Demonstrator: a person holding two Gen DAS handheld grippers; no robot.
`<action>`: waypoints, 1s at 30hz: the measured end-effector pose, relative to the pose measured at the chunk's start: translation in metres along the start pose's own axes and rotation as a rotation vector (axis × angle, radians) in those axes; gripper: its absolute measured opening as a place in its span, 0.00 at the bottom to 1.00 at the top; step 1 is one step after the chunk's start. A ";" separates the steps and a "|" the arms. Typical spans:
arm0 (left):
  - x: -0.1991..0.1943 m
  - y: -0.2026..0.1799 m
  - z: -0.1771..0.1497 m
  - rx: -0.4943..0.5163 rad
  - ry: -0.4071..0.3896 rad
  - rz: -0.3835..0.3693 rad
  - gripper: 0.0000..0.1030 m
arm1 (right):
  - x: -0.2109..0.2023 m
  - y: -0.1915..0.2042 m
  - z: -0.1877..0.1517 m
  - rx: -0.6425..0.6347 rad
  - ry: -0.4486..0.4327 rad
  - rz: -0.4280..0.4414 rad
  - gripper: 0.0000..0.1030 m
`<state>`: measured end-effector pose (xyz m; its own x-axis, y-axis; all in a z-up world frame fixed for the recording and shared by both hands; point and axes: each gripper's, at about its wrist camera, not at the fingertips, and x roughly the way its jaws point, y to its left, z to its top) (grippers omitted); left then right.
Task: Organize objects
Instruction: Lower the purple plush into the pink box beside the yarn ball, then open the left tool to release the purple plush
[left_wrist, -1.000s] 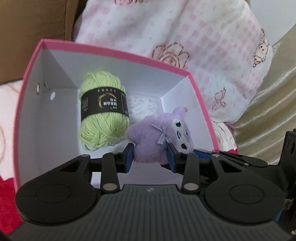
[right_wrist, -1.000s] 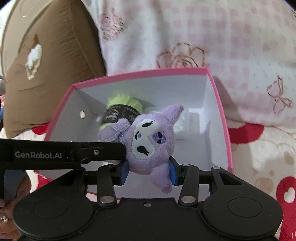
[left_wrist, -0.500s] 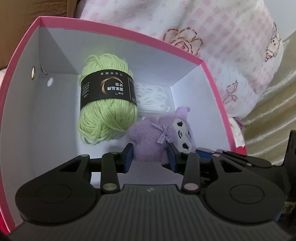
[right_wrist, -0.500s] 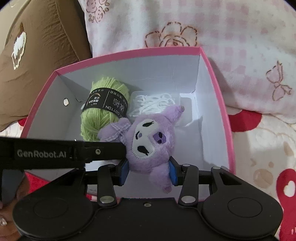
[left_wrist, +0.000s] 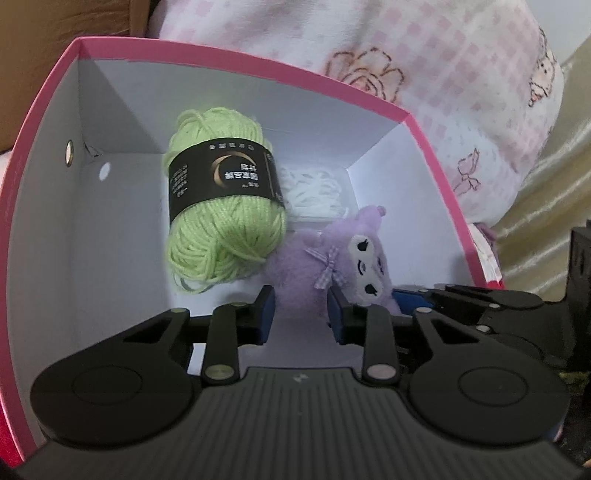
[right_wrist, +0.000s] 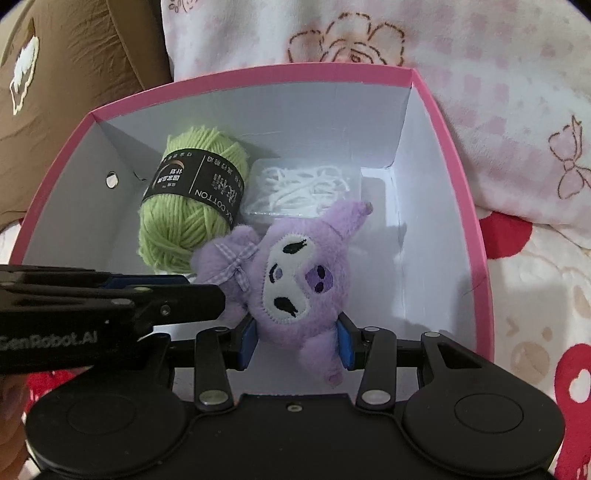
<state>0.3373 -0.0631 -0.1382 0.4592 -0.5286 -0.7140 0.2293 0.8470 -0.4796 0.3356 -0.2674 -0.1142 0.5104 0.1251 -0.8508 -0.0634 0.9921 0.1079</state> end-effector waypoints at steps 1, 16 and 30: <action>0.000 0.001 0.000 -0.004 0.000 0.000 0.29 | -0.001 0.000 0.000 -0.003 -0.002 0.005 0.47; -0.010 -0.009 -0.002 0.010 -0.007 0.055 0.24 | -0.014 0.005 0.002 -0.086 -0.061 -0.007 0.42; -0.029 -0.006 -0.001 0.018 -0.029 0.112 0.24 | 0.001 0.017 0.014 -0.155 0.020 0.039 0.55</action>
<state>0.3215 -0.0528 -0.1147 0.5070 -0.4292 -0.7475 0.1905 0.9016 -0.3884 0.3466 -0.2509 -0.1060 0.4879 0.1618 -0.8578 -0.2148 0.9747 0.0616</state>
